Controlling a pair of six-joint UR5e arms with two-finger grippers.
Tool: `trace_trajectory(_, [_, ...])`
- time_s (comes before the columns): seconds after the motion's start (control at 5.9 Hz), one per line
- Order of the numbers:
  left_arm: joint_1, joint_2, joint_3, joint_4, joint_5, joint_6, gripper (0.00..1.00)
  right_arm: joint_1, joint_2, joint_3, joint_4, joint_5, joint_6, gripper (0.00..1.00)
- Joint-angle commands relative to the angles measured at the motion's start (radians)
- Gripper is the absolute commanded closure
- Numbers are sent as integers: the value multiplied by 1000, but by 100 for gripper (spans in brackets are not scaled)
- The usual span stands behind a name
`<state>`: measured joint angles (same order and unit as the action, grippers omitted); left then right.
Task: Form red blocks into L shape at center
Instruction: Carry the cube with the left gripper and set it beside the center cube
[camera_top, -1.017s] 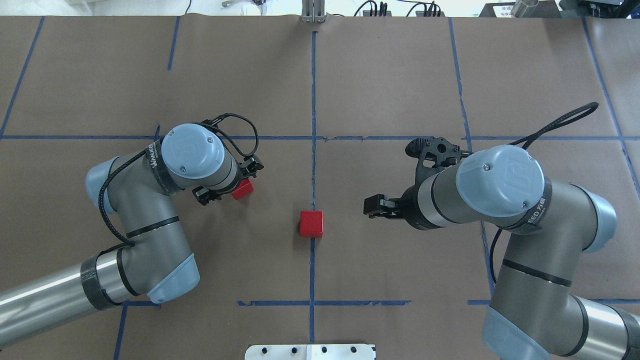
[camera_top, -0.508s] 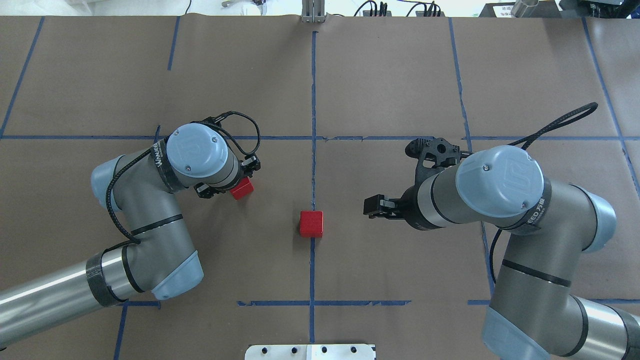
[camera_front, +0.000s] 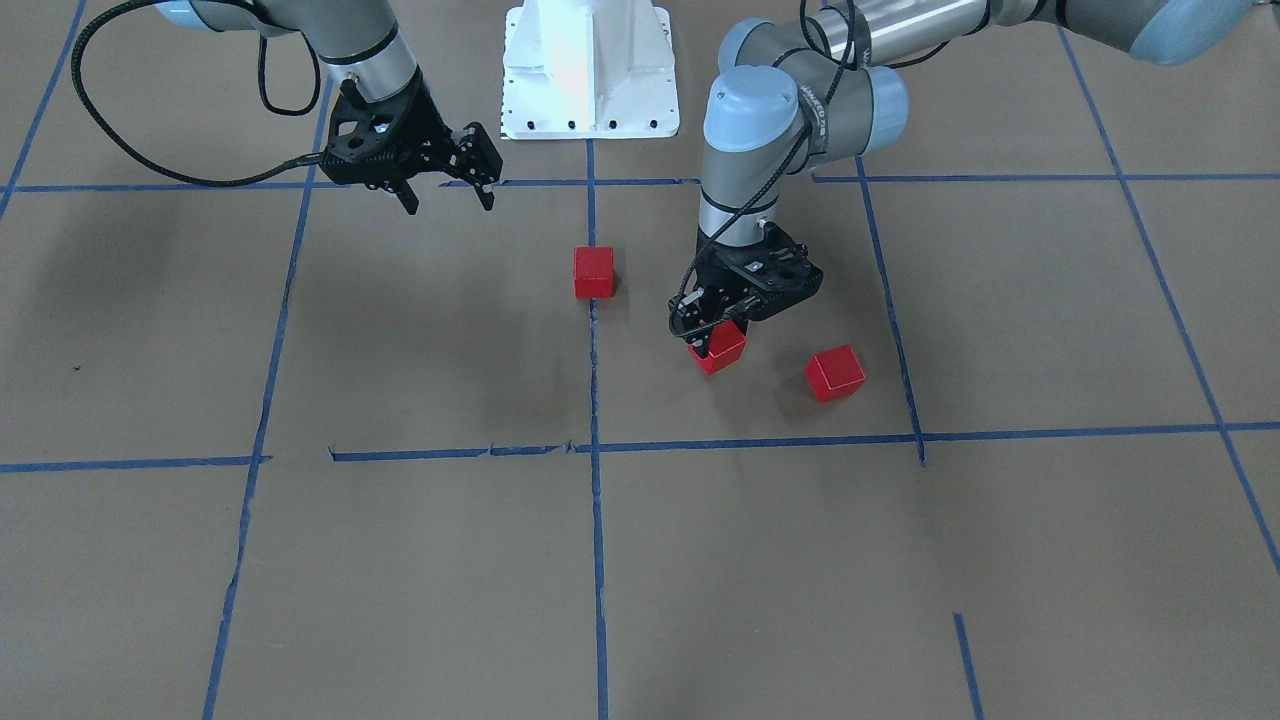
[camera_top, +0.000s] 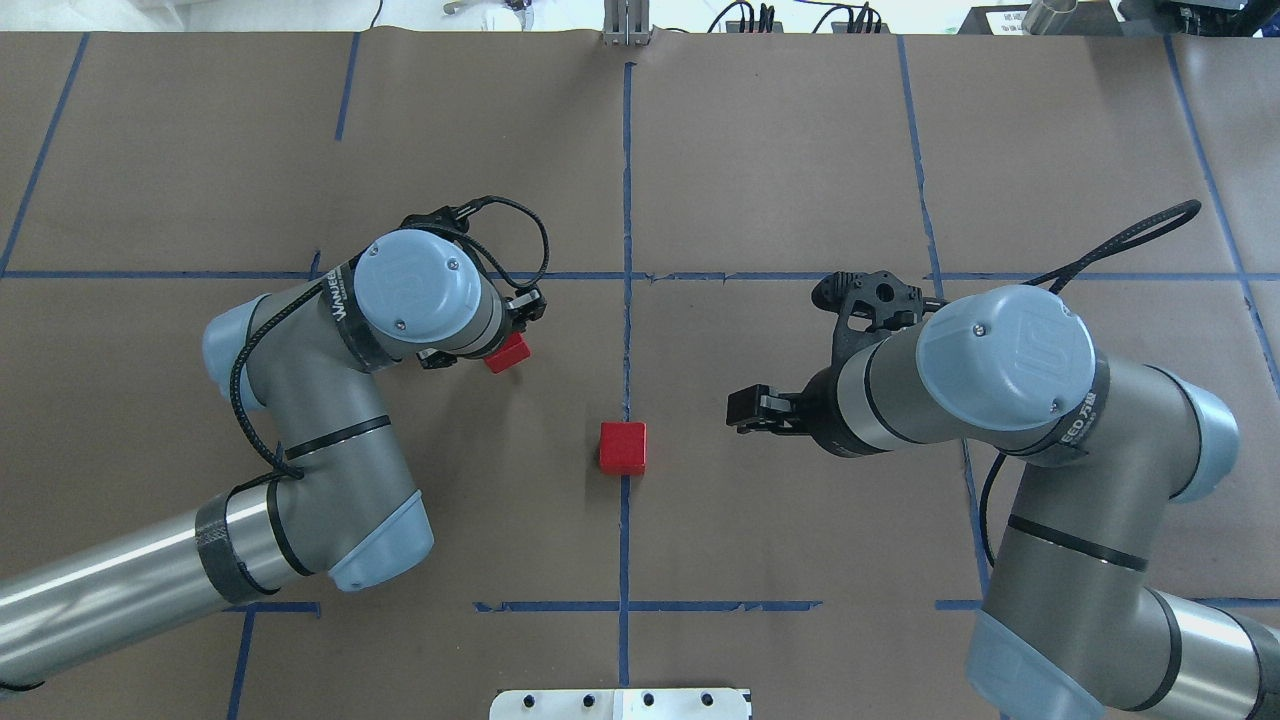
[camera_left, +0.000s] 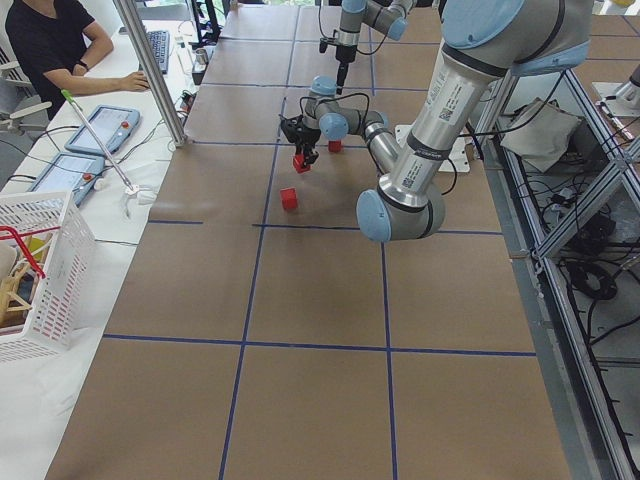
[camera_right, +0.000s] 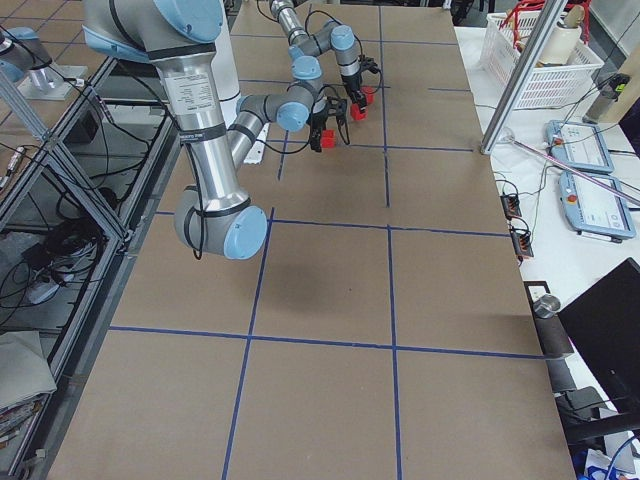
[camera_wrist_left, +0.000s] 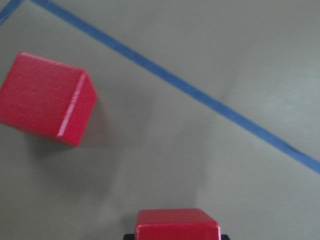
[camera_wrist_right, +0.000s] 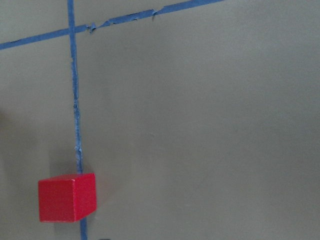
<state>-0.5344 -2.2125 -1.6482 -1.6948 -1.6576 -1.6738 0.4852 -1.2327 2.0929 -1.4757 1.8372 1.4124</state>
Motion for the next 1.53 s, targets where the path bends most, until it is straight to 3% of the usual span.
trace_trajectory(0.0, [13,-56,13,3,-5,217,100,42,-30,22,0,25,-3,0])
trace_trajectory(0.34, [89,-147,103,6,-4,246,100,67,-73,48,0,42,-25,0])
trace_trajectory(1.36, [134,-173,133,4,-4,293,97,66,-68,45,0,40,-27,0])
